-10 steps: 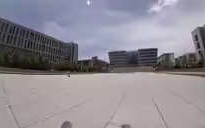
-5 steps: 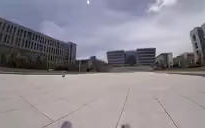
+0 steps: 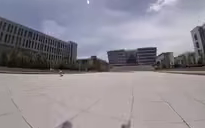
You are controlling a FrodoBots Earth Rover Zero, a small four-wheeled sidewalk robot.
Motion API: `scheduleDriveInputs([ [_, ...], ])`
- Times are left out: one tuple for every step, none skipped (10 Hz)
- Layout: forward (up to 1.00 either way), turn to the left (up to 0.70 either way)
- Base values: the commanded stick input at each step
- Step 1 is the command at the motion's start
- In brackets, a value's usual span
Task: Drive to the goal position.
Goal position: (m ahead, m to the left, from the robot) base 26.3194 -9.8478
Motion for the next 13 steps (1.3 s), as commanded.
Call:
scheduleDriveInputs([
  [0.7,-0.09],
  [0.7,-0.02],
  [0.7,0.0],
  [0.7,0.0],
  [0.7,0.0],
  [0.7,0.0],
  [0.7,0.0],
  [0.7,0.0],
  [0.7,0.0],
  [0.7,0.0],
  [0.7,0.0],
  [0.7,0.0],
  [0.7,0.0],
])
